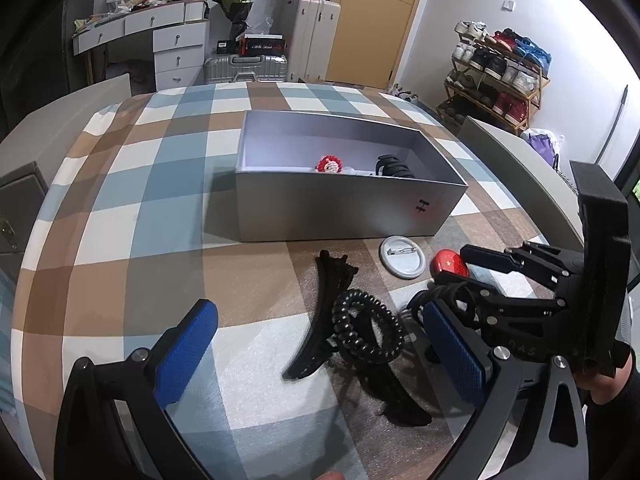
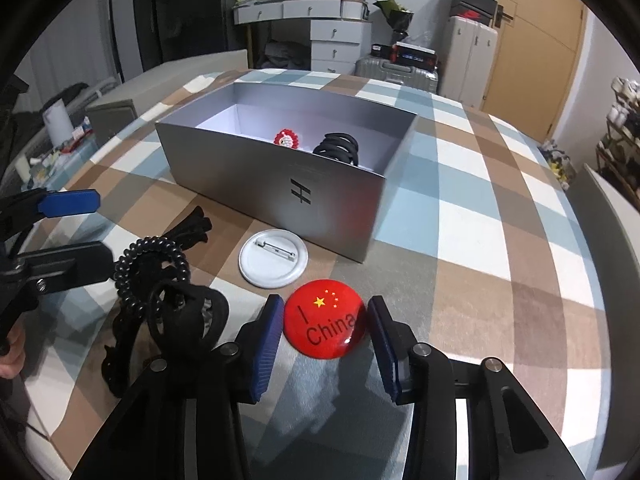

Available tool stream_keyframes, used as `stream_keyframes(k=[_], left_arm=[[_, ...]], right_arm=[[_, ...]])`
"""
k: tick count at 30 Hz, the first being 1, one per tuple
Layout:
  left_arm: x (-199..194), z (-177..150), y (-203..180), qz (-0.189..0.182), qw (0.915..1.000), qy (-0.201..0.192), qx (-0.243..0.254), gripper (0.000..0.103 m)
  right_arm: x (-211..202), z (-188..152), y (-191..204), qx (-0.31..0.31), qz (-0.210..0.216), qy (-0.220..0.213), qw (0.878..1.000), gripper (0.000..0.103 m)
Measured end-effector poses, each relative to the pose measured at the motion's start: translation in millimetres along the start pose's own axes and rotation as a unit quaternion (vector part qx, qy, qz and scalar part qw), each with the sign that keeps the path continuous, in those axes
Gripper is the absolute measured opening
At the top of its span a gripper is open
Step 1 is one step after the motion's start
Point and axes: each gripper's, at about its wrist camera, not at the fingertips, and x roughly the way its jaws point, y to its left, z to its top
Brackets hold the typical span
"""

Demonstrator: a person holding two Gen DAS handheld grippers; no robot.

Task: Organize jewelry
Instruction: 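Grasp the red 'I China' badge with the right tool, then grasp the white round pin badge with the left tool while the right tool holds the red badge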

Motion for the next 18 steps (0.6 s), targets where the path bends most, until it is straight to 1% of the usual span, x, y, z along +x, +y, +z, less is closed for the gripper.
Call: stream_keyframes(k=[3,6,7,9,12,13,16,18], left_arm=[[4,9,-7,0.002,0.9999,0.011,0.009,0.1],[7,19,-17,-0.018,0.9994,0.016,0.023,0.1],[10,22,-21,-0.017,0.9992,0.022,0.028,0.1],[22,31,-29,-0.006,0.9984,0.046,0.033,0.1],[36,37,-35,-0.031,0.9966,0.073,0.023,0.1],[40,39,-38,-0.034,0.9958,0.082,0.021,0.1],[52,44,-49,-0.011,0.9939,0.104,0.034,0.1],[55,47,-56,-0.016,0.9932,0.106,0.045,0.1]], right_arm=[[-13,-5,-10,0.022,0.013,-0.022,0.999,0.042],[-24,-7,-23,0.053,0.029,-0.045,0.997,0.042],[-29,-9,-30,0.066,0.036,-0.054,0.996,0.042],[-34,-10,-37,0.082,0.042,-0.064,0.994,0.042],[-41,-12,-49,0.102,0.051,-0.077,0.991,0.042],[-43,-13,-52,0.107,0.053,-0.079,0.99,0.042],[-45,-15,-59,0.115,0.058,-0.082,0.988,0.042],[-46,-17,-62,0.117,0.061,-0.083,0.988,0.042]])
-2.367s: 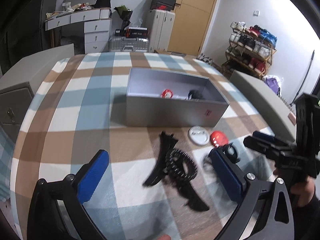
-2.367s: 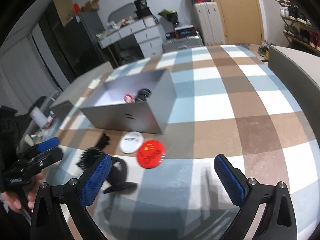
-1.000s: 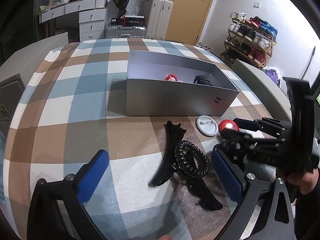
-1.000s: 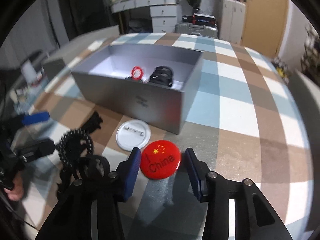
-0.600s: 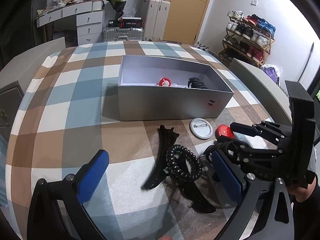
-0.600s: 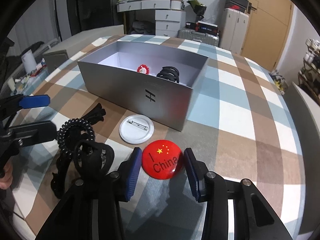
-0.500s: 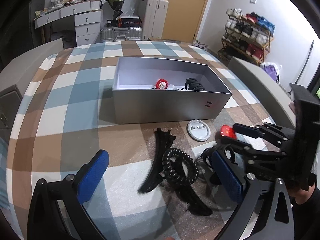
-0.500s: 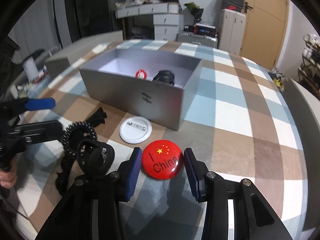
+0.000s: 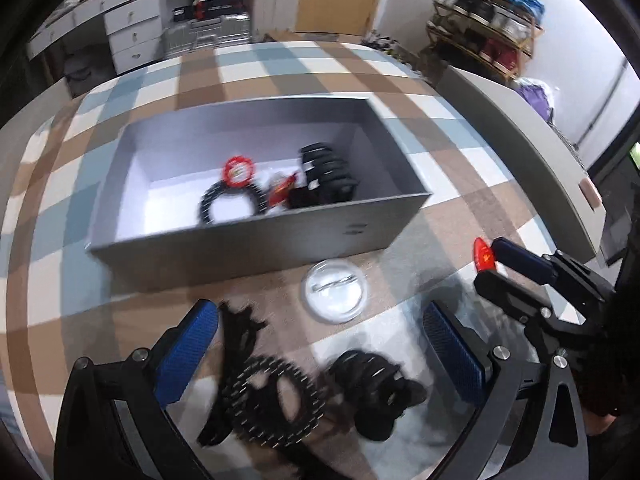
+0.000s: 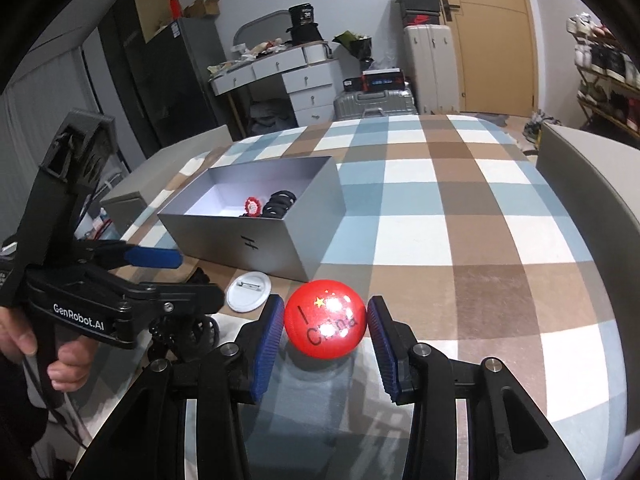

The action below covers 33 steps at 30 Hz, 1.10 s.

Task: Organize jewelry
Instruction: 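Grasp the white round pin badge with the left tool while the right tool holds the red badge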

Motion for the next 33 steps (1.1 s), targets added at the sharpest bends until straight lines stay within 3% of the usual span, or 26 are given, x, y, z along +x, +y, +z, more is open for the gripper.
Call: stream_keyframes(k=[3,6,11,13,18,20,22,24,33], left_arm=[[8,4,-11,0.017,0.9994,0.01,0.028,0.1],[19,7,-17,0.029,0.9982,0.026,0.046,0.087],[28,9,-14,0.034,0.9975,0.042,0.044,0.083],[33,8,-13,0.033,0.9971,0.052,0.045,0.071],[35,7,-18,0.053,0.9954,0.052,0.061,0.067],[35,7,-20,0.053,0.995,0.05,0.069,0.06],[34,7,-23,0.051,0.9947,0.049,0.074,0.043],[33,7,-27,0.05,0.9941,0.049,0.083,0.038],[23,4,-29,0.047,0.9945,0.041,0.084,0.037]], right_arm=[[0,-1,-6,0.006,0.007,-0.003,1.0,0.042],[-1,-1,-10,0.01,0.014,-0.008,1.0,0.042],[-1,-4,-12,0.018,0.034,-0.007,0.999,0.042],[-2,-4,-12,0.018,0.039,-0.009,0.999,0.042],[-2,-5,-12,0.019,0.043,-0.011,0.999,0.042],[-2,-5,-11,0.018,0.043,-0.011,0.999,0.042],[-4,-5,-11,0.016,0.042,-0.011,0.999,0.042],[-7,-5,-11,0.016,0.041,-0.012,0.999,0.042],[-17,-1,-7,0.012,0.037,-0.022,0.999,0.042]])
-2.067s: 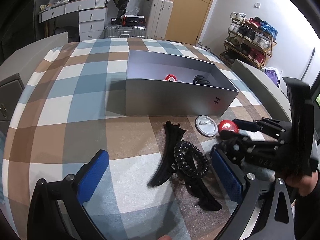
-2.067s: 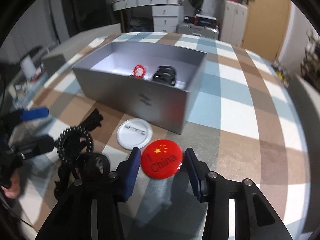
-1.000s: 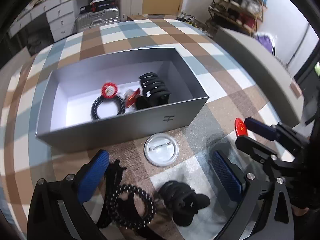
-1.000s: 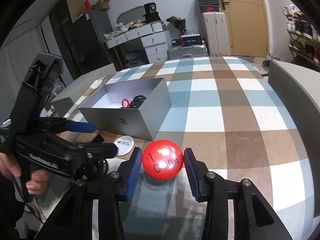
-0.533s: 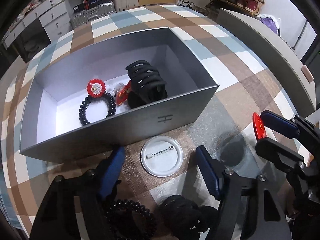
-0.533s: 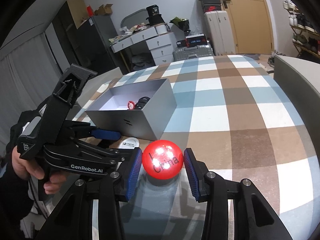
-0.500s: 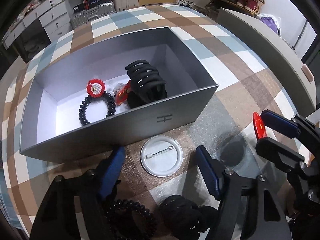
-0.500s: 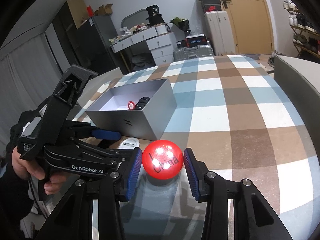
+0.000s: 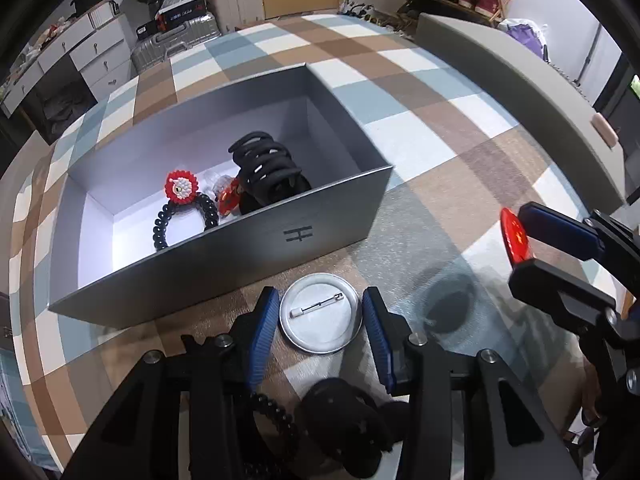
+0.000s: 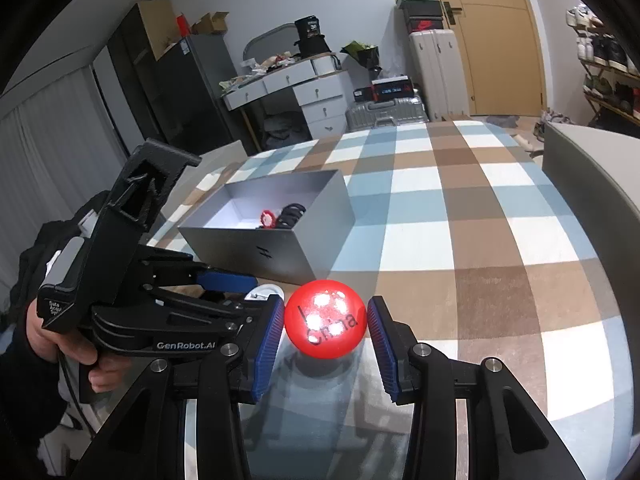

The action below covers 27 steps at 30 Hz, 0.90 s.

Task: Organize jewelry
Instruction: 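Grasp the white round pin badge with the left tool while the right tool holds the red badge, then carry both badges into the silver box and open both tools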

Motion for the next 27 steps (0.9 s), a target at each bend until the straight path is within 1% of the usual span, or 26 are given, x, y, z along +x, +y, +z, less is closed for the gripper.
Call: stream_keyframes(k=[10,14,20,27], left_arm=[[-43,-8,5,-0.024,0.9982,-0.054,-0.015,0.037],[-58,-6,19,-0.016,0.9957,-0.082,-0.039,0.037],[-81,-5,49,-0.015,0.9879,-0.13,-0.083,0.037],[-89,-3,76,-0.014,0.9794,-0.161,-0.121,0.037]], right_arm=[[-7,12,13,-0.005,0.003,-0.014,1.0,0.042],[-5,20,21,-0.009,0.008,-0.018,1.0,0.042],[1,39,38,-0.027,0.02,-0.029,0.999,0.042],[17,65,56,-0.041,0.049,-0.037,0.997,0.042]])
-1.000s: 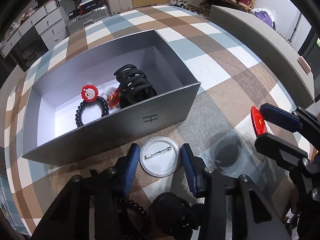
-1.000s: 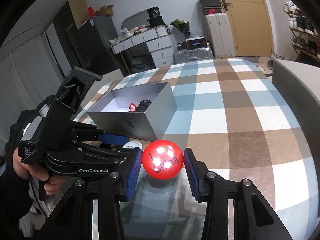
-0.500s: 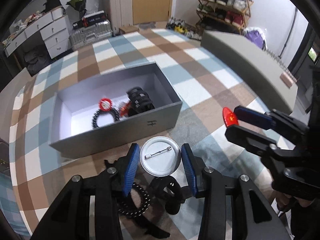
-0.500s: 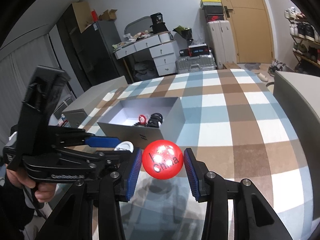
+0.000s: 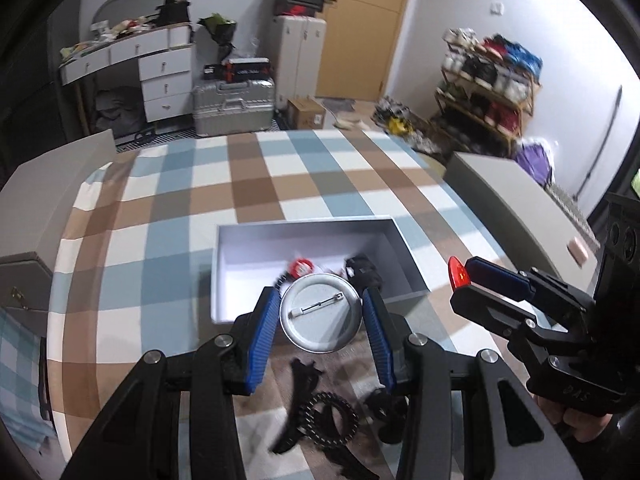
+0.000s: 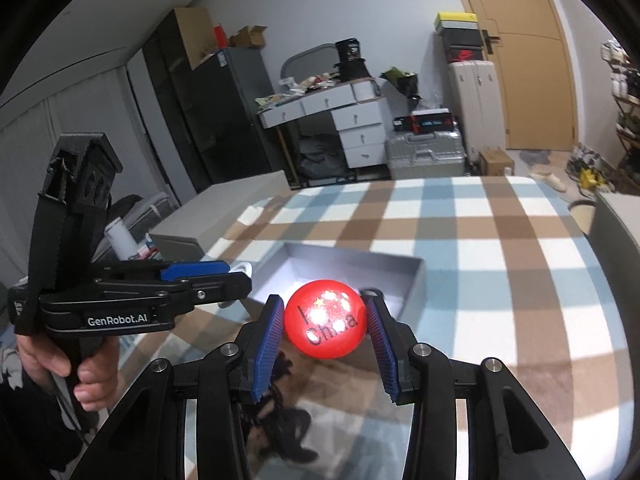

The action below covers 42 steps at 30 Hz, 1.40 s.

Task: Organize jewelry
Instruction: 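Carry both badges into the silver box and open both tools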

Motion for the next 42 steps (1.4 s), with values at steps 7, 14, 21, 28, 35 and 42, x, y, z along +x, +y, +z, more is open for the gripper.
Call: stream_keyframes(k=[7,14,21,28,35,42], left_arm=[[3,6,19,-0.013,0.9991,-0.025,-0.032,0.037],[18,12,33,-0.02,0.9987,-0.018,-0.044,0.037],[35,14,42,-0.027,0.9983,0.004,-0.052,0.037],[51,12,46,-0.038,0.9975,0.024,-0.055,0.037],[59,14,53,-0.052,0.995,0.03,-0.08,0.037],[56,15,49,-0.071,0.9942,0.027,-0.076,0.038]], right_arm=[[20,20,8,-0.012,0.013,-0.002,1.0,0.042],[43,28,6,-0.014,0.021,0.008,1.0,0.042],[71,32,-3,-0.007,0.023,0.028,0.999,0.042],[93,31,-12,0.004,0.024,0.051,0.998,0.042],[107,28,-13,0.001,0.018,0.065,0.998,0.042],[105,29,-13,0.0,0.011,0.057,0.998,0.044]])
